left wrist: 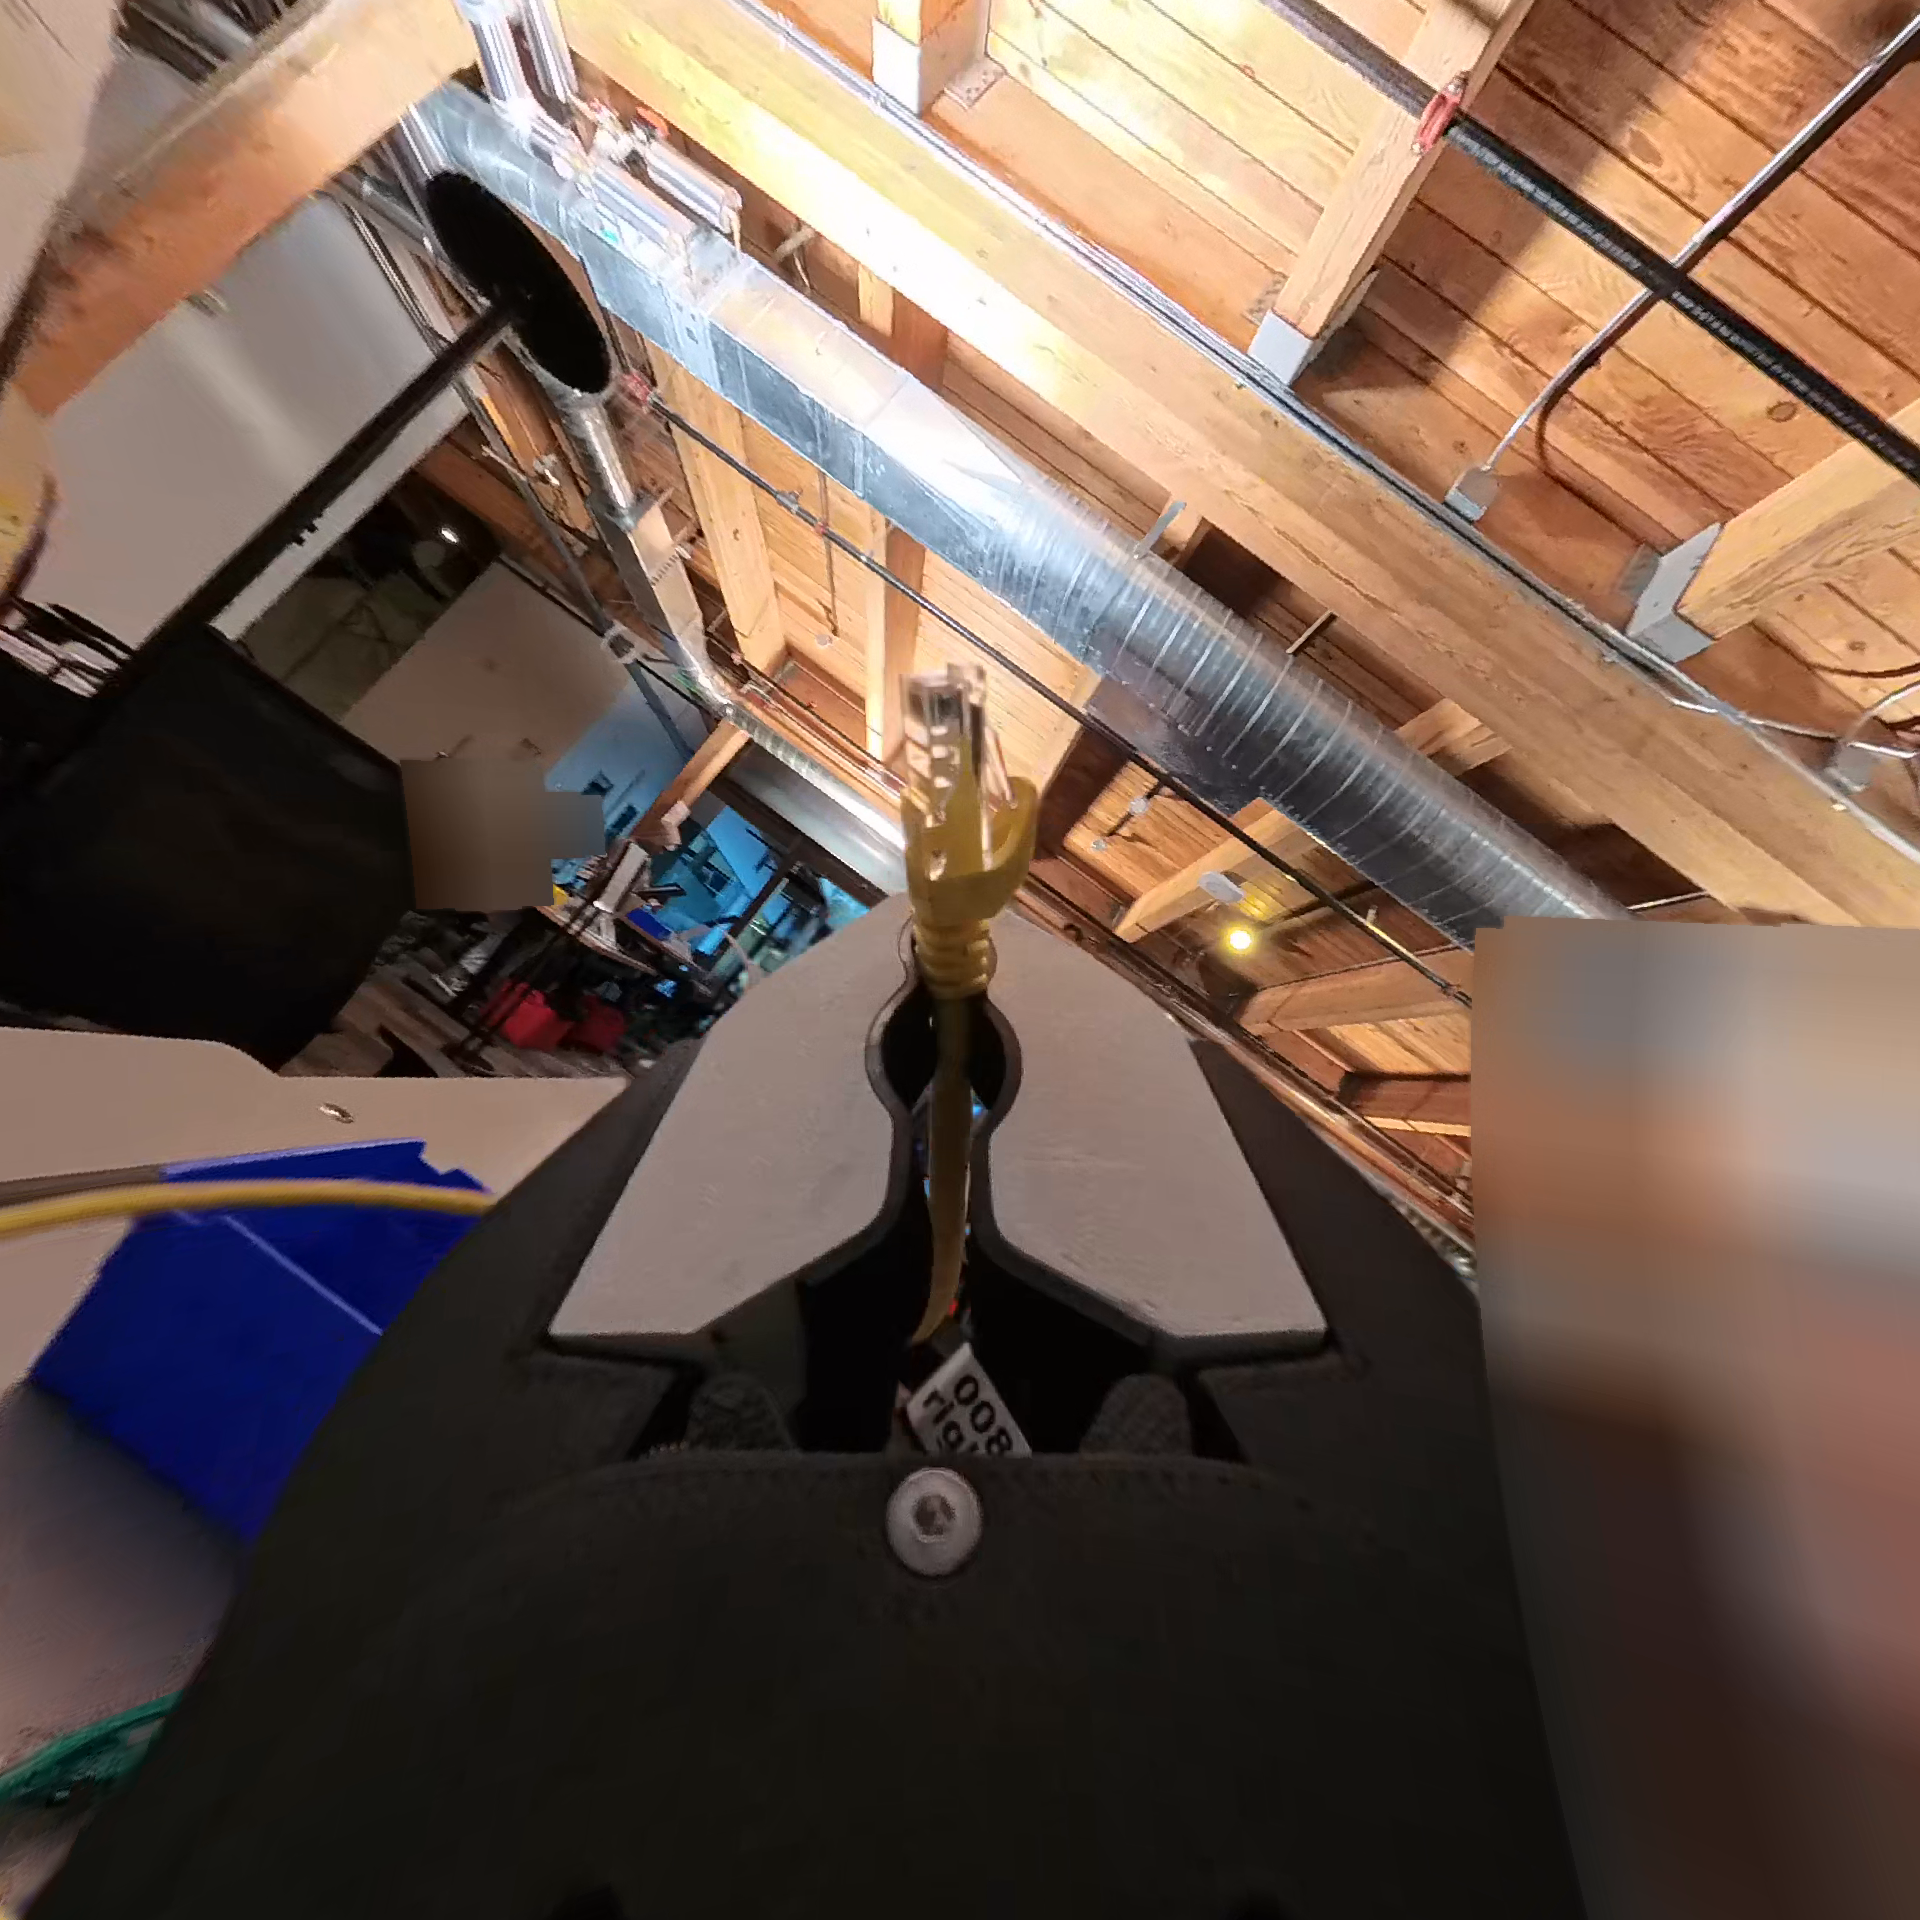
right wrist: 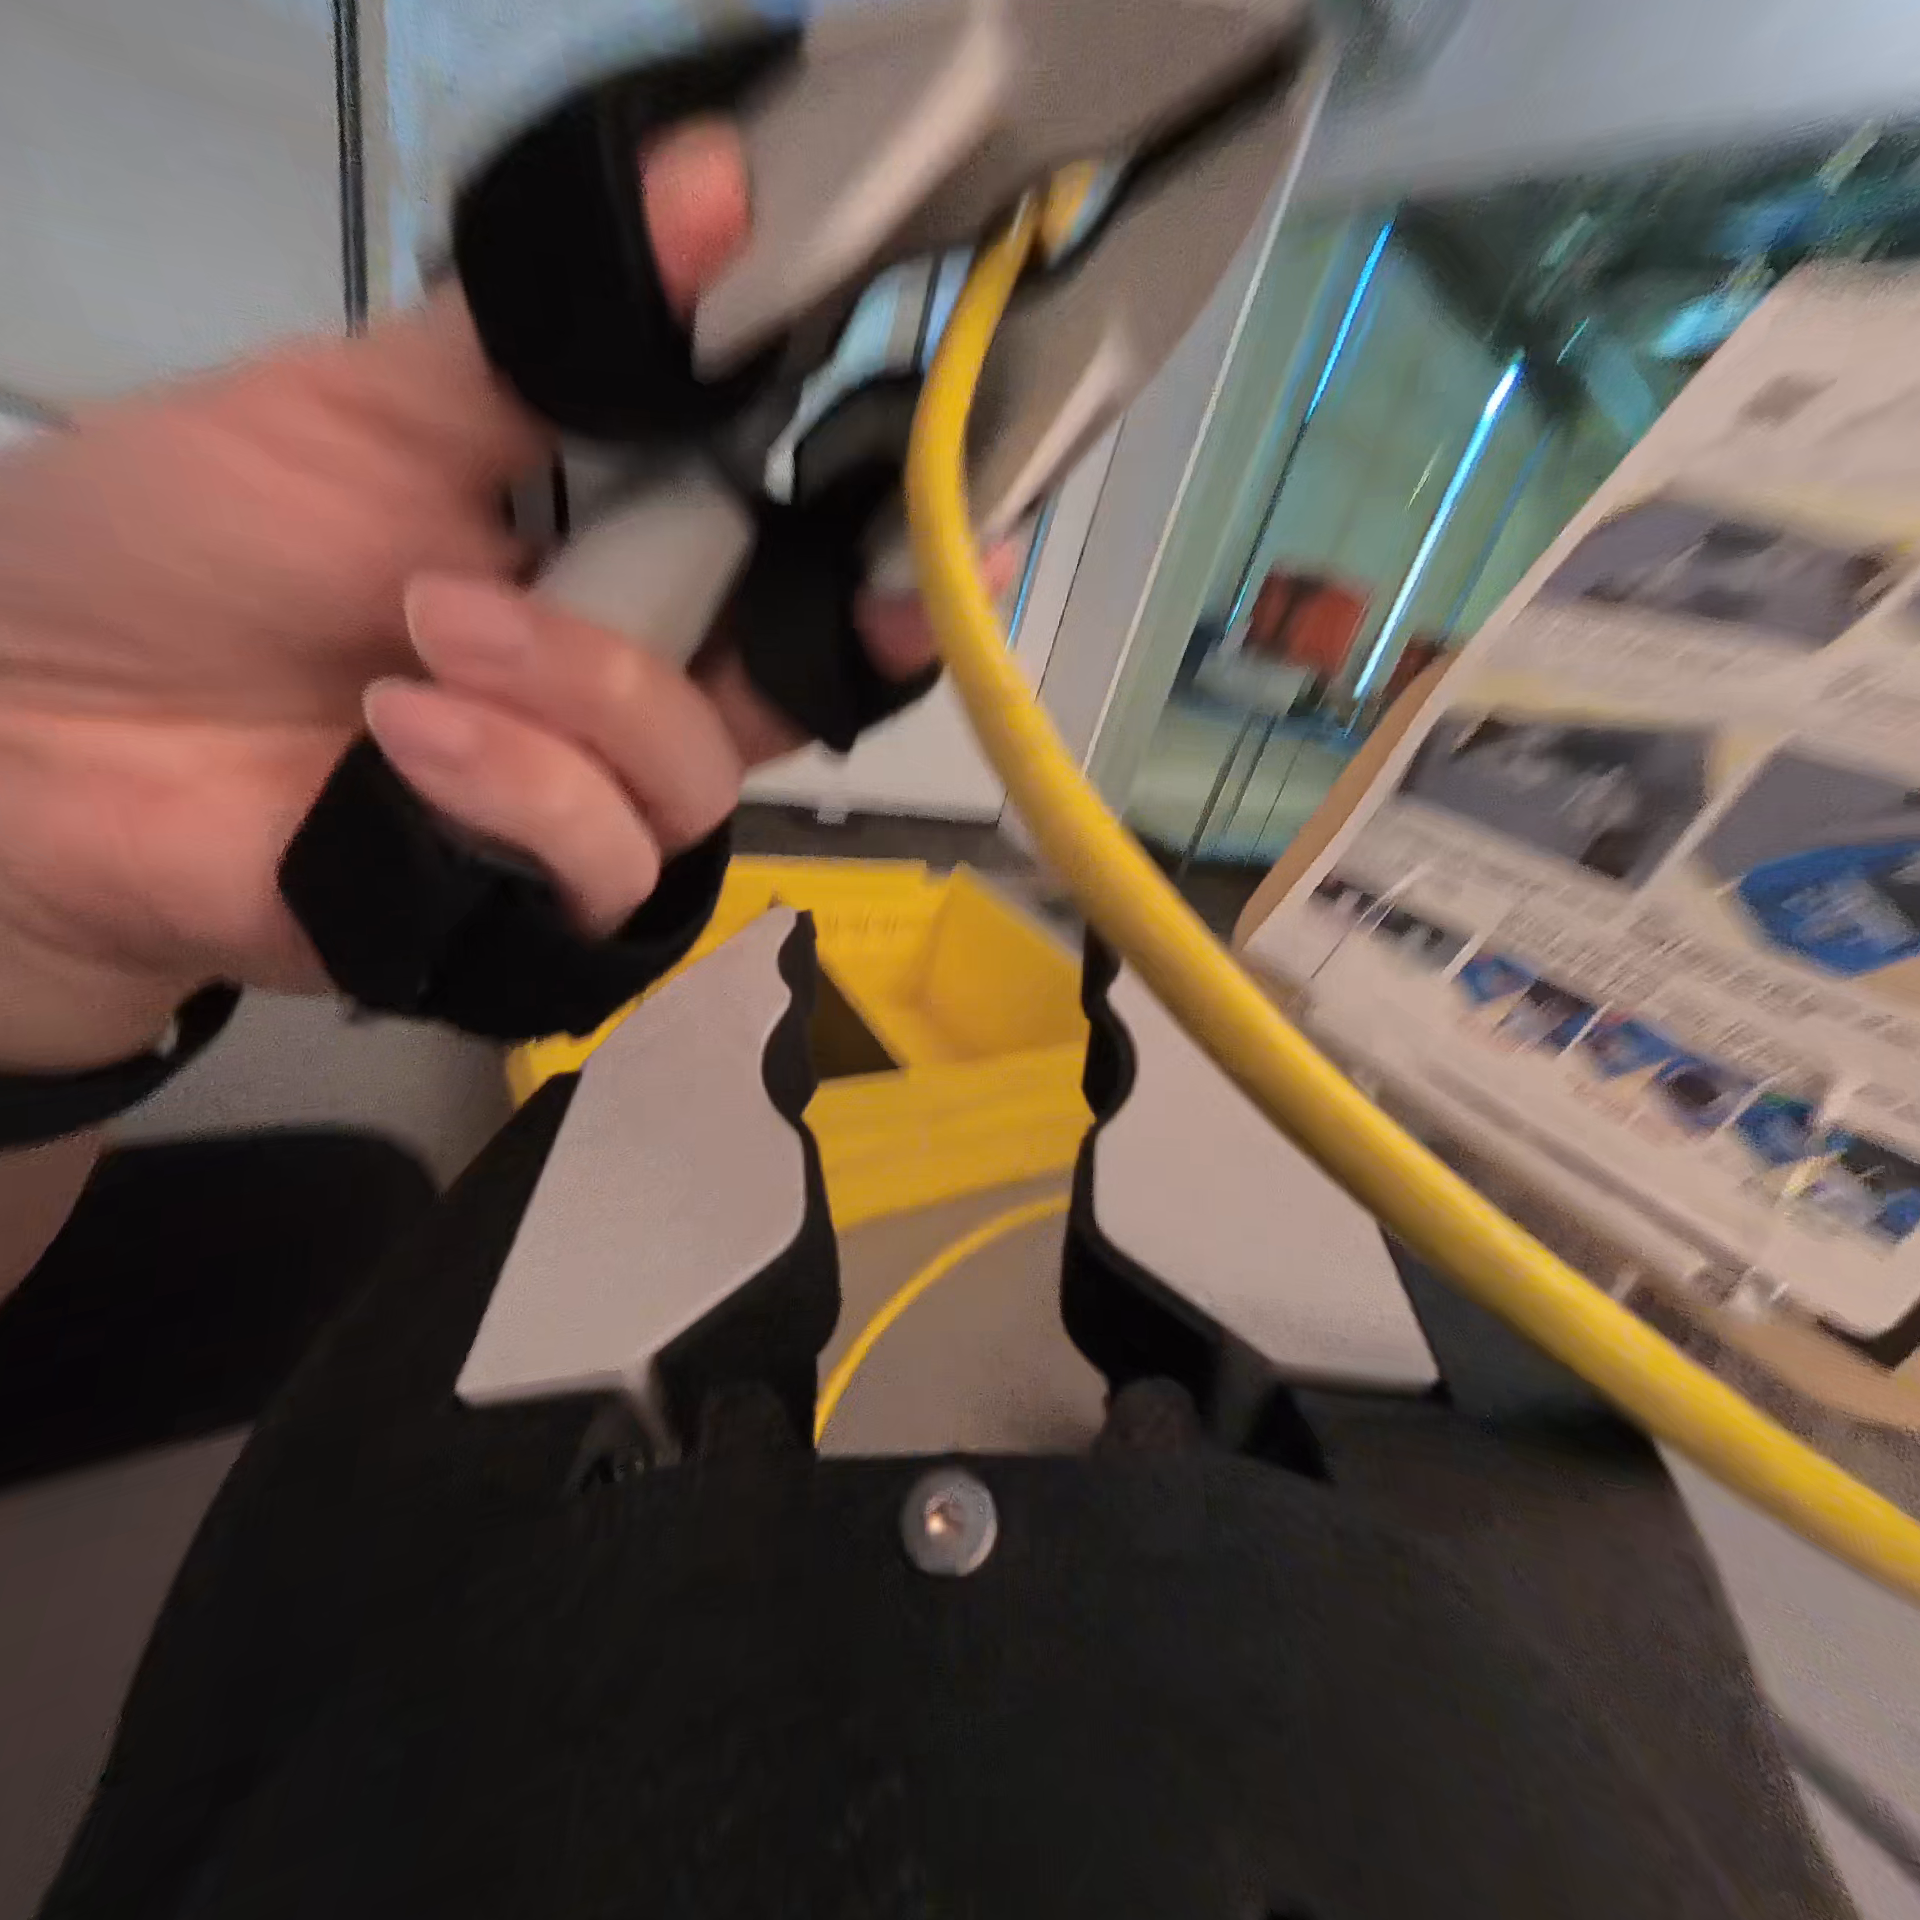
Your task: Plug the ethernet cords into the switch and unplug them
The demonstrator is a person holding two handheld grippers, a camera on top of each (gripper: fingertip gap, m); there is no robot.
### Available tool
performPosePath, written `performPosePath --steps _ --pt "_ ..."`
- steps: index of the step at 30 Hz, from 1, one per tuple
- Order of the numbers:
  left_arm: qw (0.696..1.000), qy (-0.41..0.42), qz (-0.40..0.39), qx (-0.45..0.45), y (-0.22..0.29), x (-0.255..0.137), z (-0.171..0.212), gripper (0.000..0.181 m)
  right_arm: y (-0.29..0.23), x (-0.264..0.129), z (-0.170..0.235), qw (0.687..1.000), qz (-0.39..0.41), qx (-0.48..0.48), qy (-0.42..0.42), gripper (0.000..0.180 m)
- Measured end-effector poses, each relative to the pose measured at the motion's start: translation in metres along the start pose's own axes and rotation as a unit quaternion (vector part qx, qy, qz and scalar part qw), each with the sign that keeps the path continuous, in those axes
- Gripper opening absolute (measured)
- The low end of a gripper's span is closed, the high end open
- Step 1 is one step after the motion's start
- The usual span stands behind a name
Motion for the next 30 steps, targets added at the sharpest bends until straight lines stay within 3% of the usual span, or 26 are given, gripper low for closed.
performPosePath --steps 4,6,10,13,15,19,24,27,29,30 --pt "0.999 -0.021 0.026 -0.021 0.007 0.006 0.009 0.001 0.011 -0.040 -0.041 0.983 0.005 -0.033 0.181 0.042" --pt "0.999 -0.027 0.033 -0.021 0.010 0.008 0.013 0.001 0.012 -0.054 -0.054 0.973 -0.010 -0.040 0.227 0.038" --pt "0.998 -0.049 0.031 -0.005 0.013 0.014 0.026 0.001 0.008 -0.052 -0.062 0.981 -0.023 -0.069 0.180 0.037" --pt "0.998 -0.055 0.029 -0.003 0.014 0.017 0.033 0.001 0.006 -0.050 -0.061 0.983 -0.010 -0.111 0.149 0.026" --pt "0.998 -0.053 0.026 -0.001 0.012 0.018 0.035 0.001 0.003 -0.052 -0.062 0.980 -0.018 -0.143 0.139 0.007" --pt "0.995 -0.094 0.023 0.022 0.012 0.020 0.033 0.004 0.006 -0.056 -0.069 0.980 -0.008 -0.165 0.110 0.006" --pt "0.974 -0.161 0.030 0.160 0.023 0.018 0.017 0.029 0.024 -0.078 -0.092 0.985 -0.045 -0.102 0.129 0.005" --pt "0.924 -0.210 0.038 0.319 0.030 0.011 0.011 0.038 0.034 -0.089 -0.103 0.986 -0.093 -0.041 0.132 0.005" --pt "0.891 -0.220 0.006 0.398 0.026 0.005 0.008 0.068 0.040 -0.095 -0.108 0.983 -0.125 -0.002 0.136 0.006" --pt "0.884 -0.217 0.017 0.414 0.027 0.002 0.009 0.066 0.043 -0.098 -0.109 0.979 -0.144 0.014 0.141 0.005"
Point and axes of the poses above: each gripper's, where its closed fingertips meet, x out along the fingers, z out of its underside, y = z × x across the jaws, the point moved 7 cm from there along -x, back along the fingers, and after that the axes turned 1 degree about -y, right-handed, at the moved point
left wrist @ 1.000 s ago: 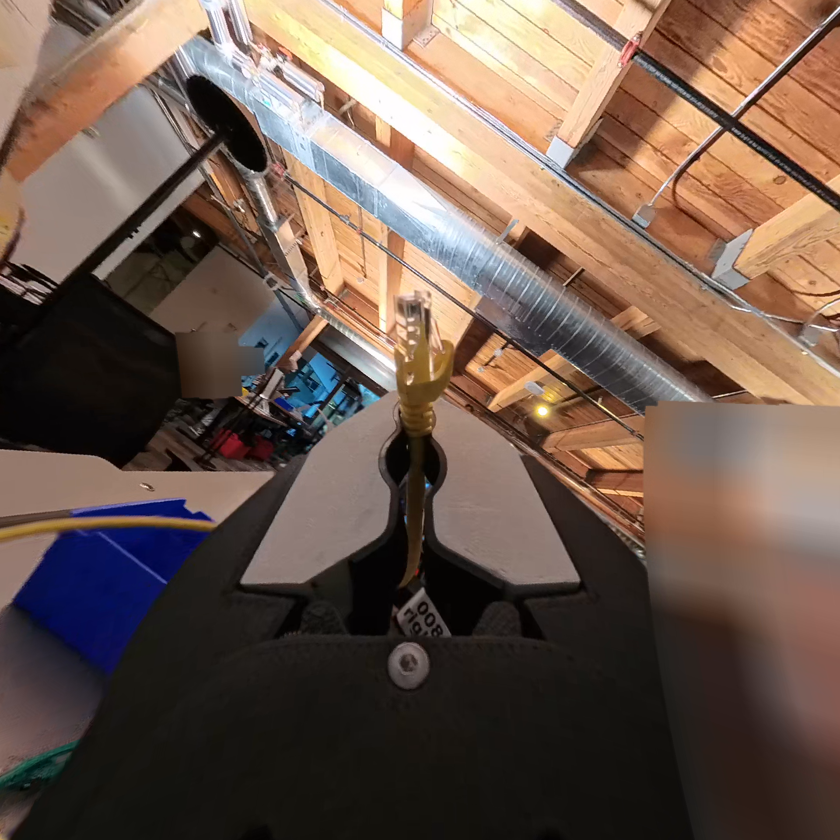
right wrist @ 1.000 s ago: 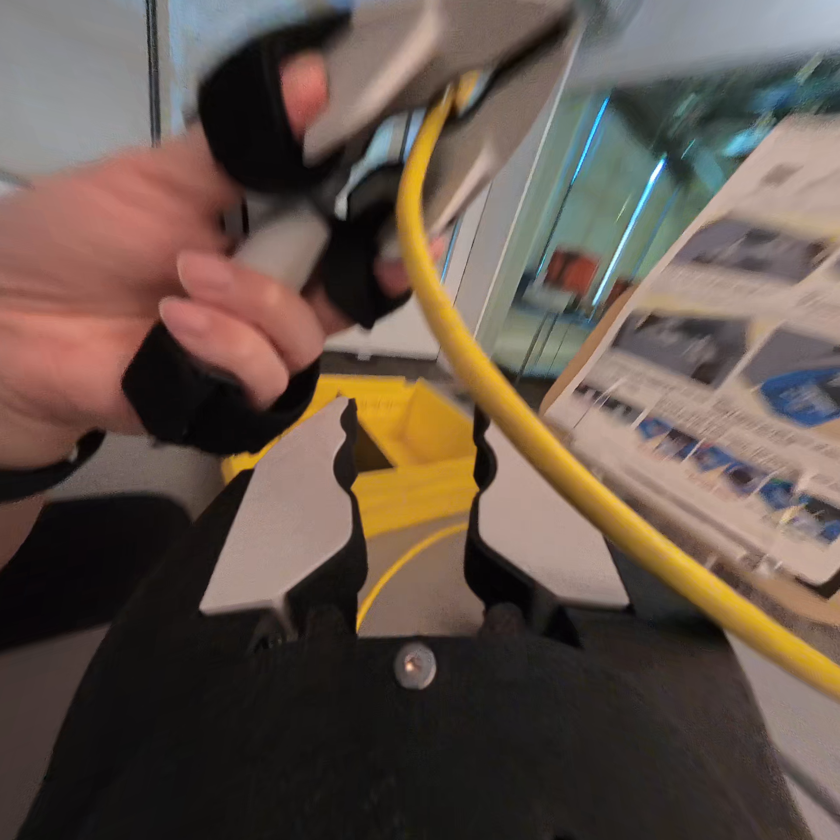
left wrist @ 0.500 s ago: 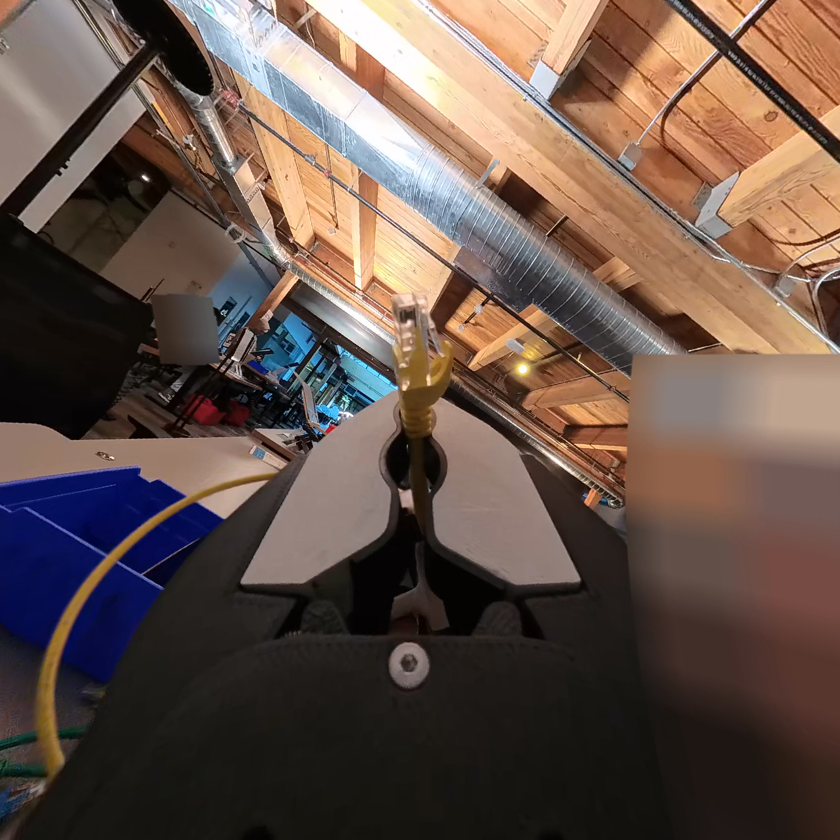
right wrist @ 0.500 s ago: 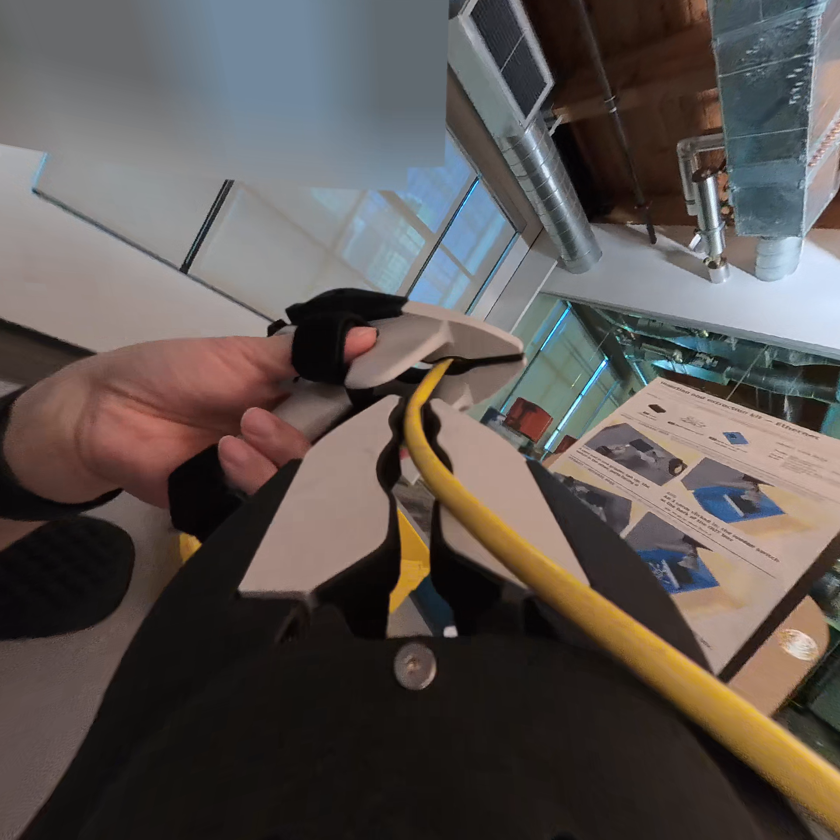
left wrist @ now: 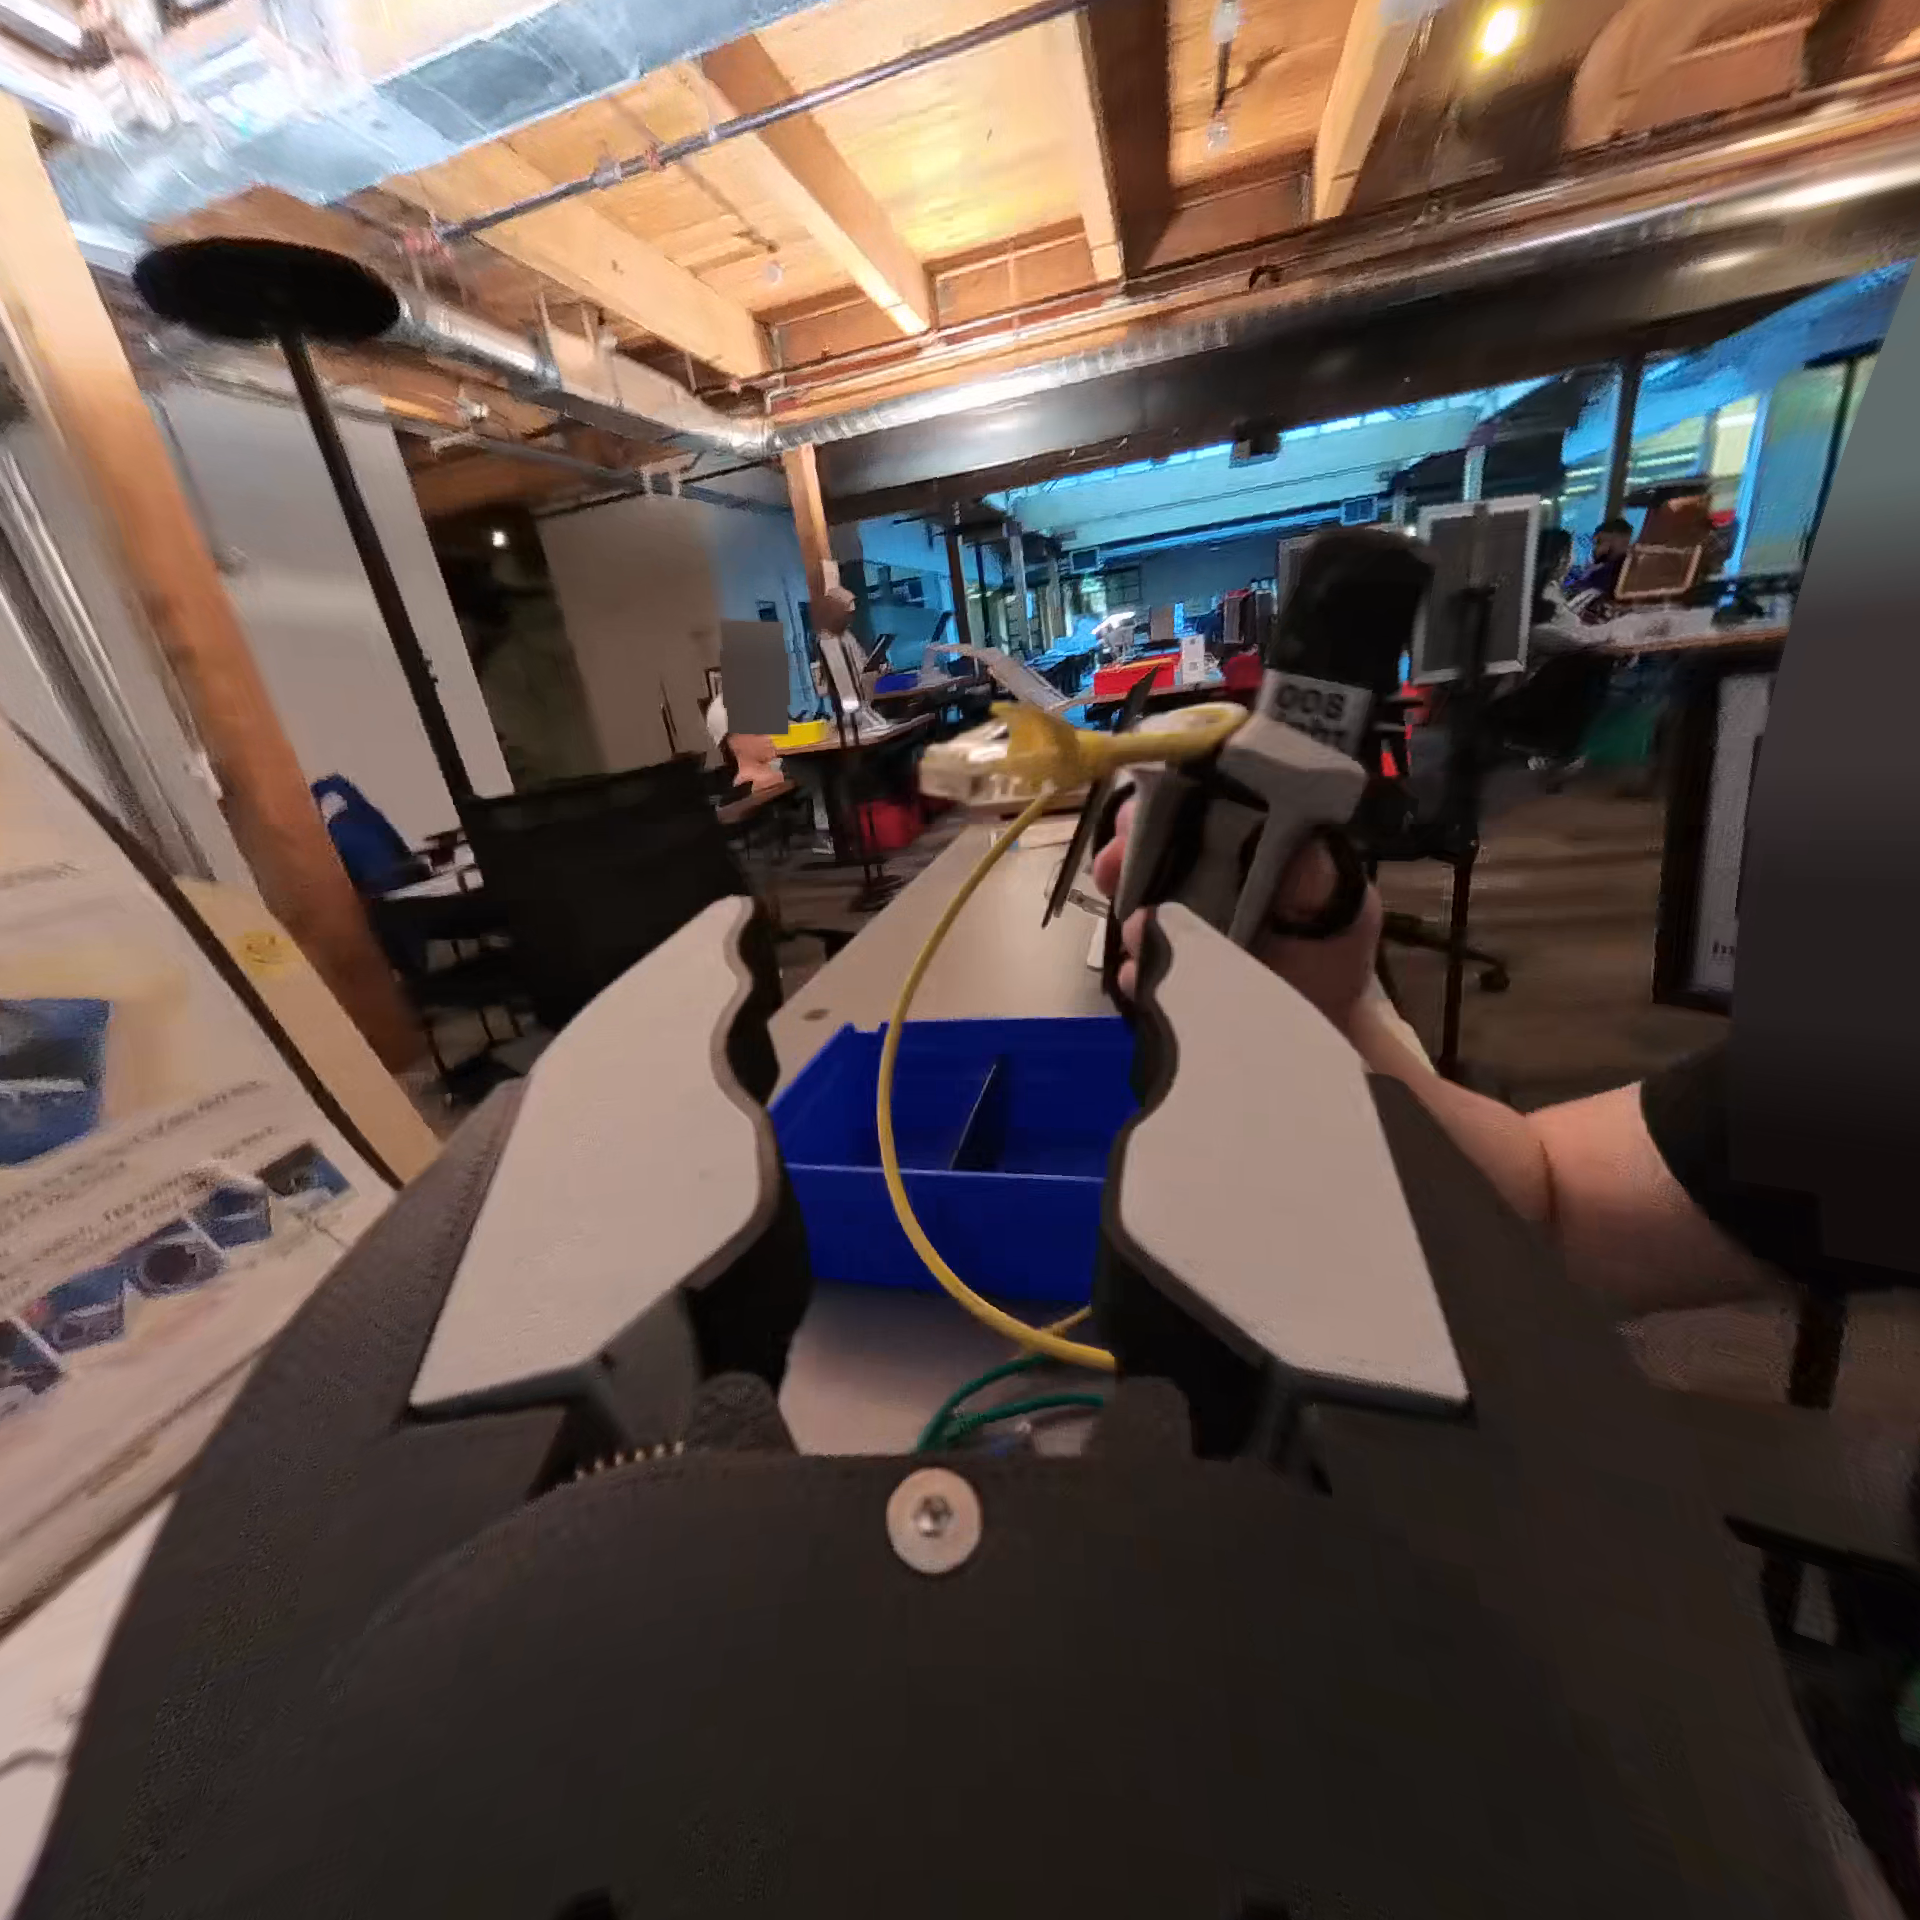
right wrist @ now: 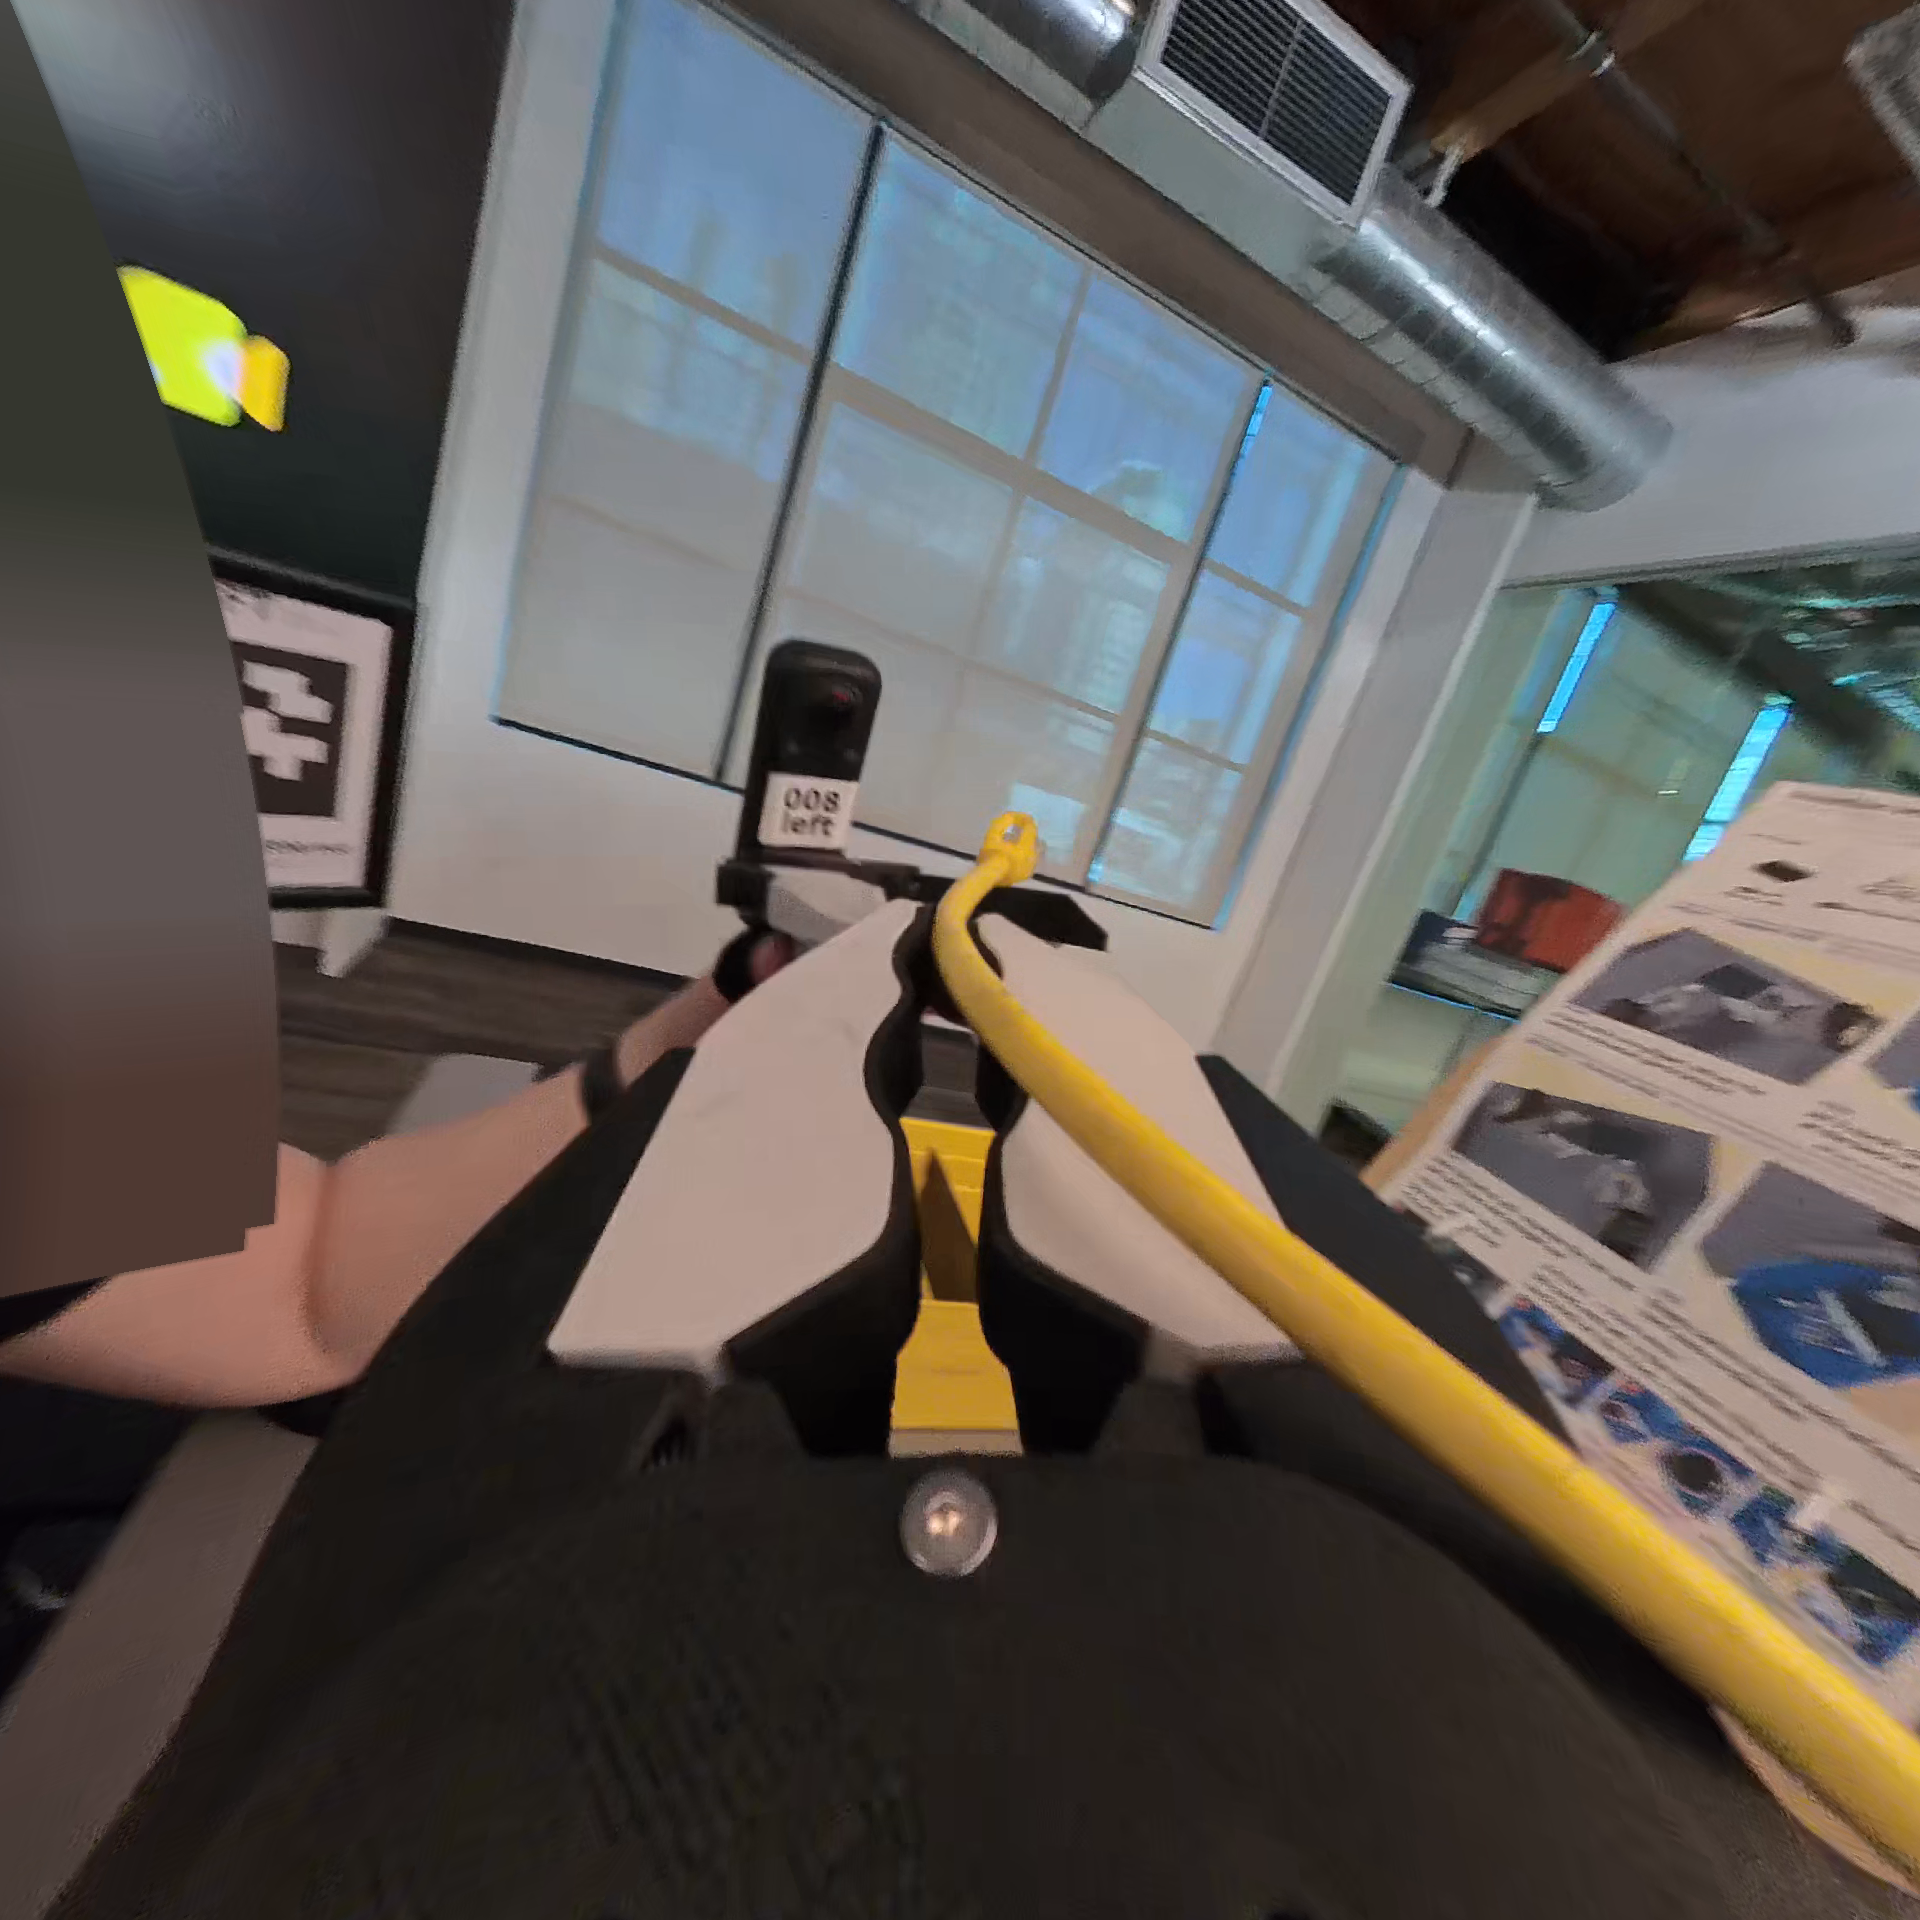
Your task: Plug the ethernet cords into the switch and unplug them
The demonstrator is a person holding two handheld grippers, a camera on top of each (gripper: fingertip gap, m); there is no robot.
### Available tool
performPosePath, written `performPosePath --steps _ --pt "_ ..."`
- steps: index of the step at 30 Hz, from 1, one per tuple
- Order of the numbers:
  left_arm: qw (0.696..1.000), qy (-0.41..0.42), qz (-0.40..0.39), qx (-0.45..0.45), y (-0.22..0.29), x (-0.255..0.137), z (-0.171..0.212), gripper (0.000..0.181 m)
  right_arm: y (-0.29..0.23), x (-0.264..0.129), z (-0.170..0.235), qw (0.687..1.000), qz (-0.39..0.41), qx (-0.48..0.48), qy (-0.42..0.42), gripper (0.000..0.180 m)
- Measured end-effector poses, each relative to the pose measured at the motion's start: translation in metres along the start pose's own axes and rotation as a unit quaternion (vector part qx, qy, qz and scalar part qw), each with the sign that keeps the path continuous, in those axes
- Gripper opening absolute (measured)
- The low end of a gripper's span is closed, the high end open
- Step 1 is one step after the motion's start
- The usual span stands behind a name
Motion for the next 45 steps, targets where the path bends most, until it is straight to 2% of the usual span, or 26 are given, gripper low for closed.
performPosePath --steps 1,4,7,14,17,21,28,31,41,45 --pt "1.000 0.019 0.023 -0.002 0.003 -0.002 -0.001 0.061 0.001 -0.003 -0.002 1.000 -0.015 0.016 0.009 0.005" --pt "0.987 0.093 0.098 -0.084 0.008 -0.005 -0.010 0.051 0.003 -0.006 -0.003 0.996 -0.071 0.057 0.020 0.005" --pt "0.975 0.092 0.161 -0.126 0.011 -0.002 -0.007 0.041 0.003 -0.005 0.000 0.991 -0.104 0.077 0.018 0.005" --pt "0.977 0.086 0.167 -0.101 0.016 0.005 -0.001 0.013 0.004 -0.001 0.010 0.990 -0.119 0.076 0.006 0.006" --pt "0.981 0.068 0.162 -0.085 0.018 0.008 0.001 0.012 0.007 -0.002 0.011 0.988 -0.123 0.096 0.023 0.006" --pt "0.989 0.022 0.137 -0.046 0.025 0.019 0.008 0.012 0.002 0.009 0.022 0.990 -0.114 0.081 -0.009 0.017" --pt "0.990 -0.007 0.133 -0.039 0.026 0.022 0.012 0.011 0.000 0.015 0.030 0.996 -0.073 0.035 -0.046 0.015" --pt "0.990 -0.015 0.134 -0.036 0.028 0.025 0.015 0.012 -0.002 0.016 0.030 0.997 -0.065 0.017 -0.037 0.015" --pt "0.990 -0.033 0.135 -0.026 0.028 0.025 0.017 0.012 -0.001 0.015 0.030 0.995 -0.082 0.036 -0.040 0.012" --pt "0.989 -0.042 0.140 -0.027 0.028 0.025 0.018 0.012 -0.002 0.014 0.031 0.995 -0.080 0.015 -0.054 0.012"
Point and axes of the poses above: each gripper's, where its closed fingertips meet, x out along the fingers, z out of its underside, y = z × x across the jaws, the point moved 7 cm from there along -x, back along the fingers, and after that the axes turned 1 degree about -y, right-handed, at the moved point
